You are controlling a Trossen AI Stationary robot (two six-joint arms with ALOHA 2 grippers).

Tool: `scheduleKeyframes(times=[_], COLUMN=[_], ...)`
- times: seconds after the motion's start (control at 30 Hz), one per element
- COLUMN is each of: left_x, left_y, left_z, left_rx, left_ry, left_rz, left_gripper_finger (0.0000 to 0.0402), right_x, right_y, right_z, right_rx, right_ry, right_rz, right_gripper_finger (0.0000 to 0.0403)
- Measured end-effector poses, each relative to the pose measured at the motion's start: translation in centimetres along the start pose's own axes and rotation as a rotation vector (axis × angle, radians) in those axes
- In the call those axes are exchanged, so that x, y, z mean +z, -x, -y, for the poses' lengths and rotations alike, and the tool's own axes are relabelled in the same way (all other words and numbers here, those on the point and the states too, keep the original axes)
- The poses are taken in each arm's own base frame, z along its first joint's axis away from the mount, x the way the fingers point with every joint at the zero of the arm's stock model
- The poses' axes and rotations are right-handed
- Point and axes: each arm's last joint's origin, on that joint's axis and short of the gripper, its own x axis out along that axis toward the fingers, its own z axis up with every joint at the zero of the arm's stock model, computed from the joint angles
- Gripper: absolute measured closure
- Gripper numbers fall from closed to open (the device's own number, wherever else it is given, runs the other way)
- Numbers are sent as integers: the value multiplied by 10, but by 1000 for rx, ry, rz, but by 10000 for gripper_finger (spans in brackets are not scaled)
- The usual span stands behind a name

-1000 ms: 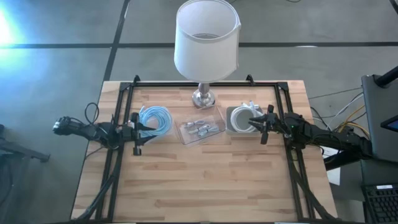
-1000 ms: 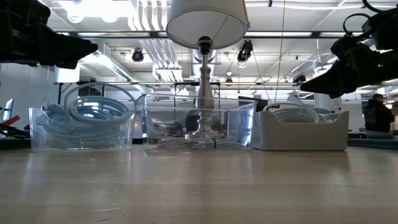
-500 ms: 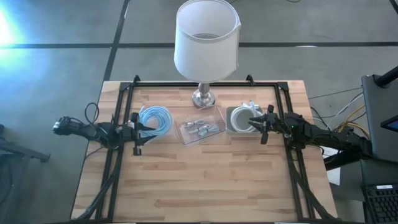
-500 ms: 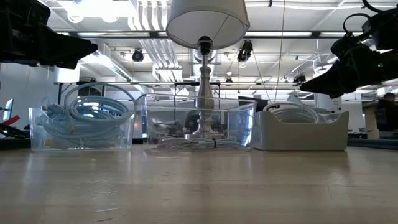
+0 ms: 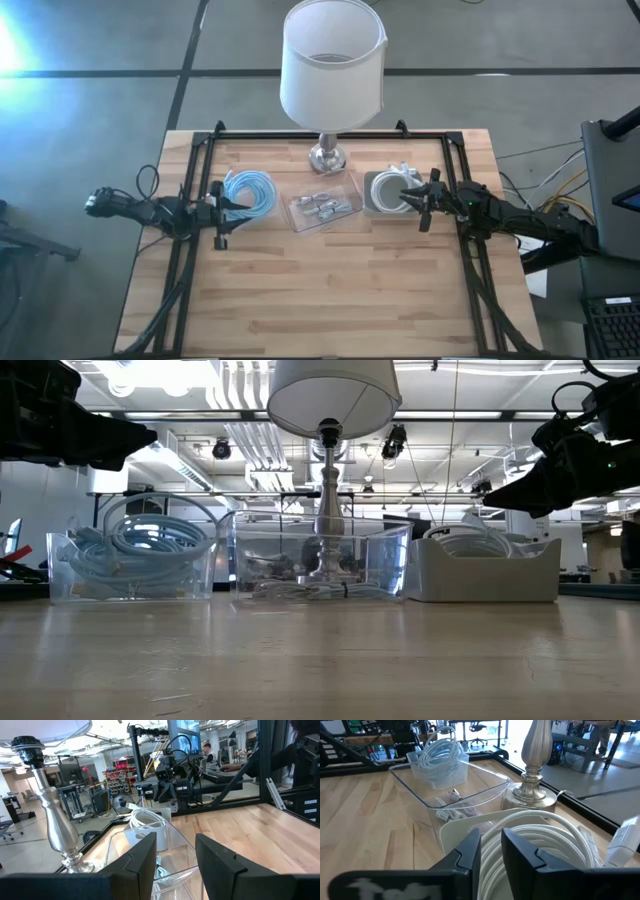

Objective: Pick & Place USB Port
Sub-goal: Return to Home Position

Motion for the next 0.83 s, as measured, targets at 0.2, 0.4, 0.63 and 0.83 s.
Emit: scheduleKeyframes(times=[0.2,0.4,0.63,0.83], left_x=[0,0,0,0], left_y=[0,0,0,0], left_z=[0,0,0,0], left_rx=[0,0,0,0], left_ry=[0,0,0,0], left_rz=[0,0,0,0], left_gripper_finger=[262,262,262,262], right_x=[0,0,0,0], right_y=[0,0,0,0], right_z=[0,0,0,0], right_rx=[0,0,1,1], right_ry=[1,1,0,1], right_rz=[0,0,0,0], right_gripper_finger=[332,322,313,314])
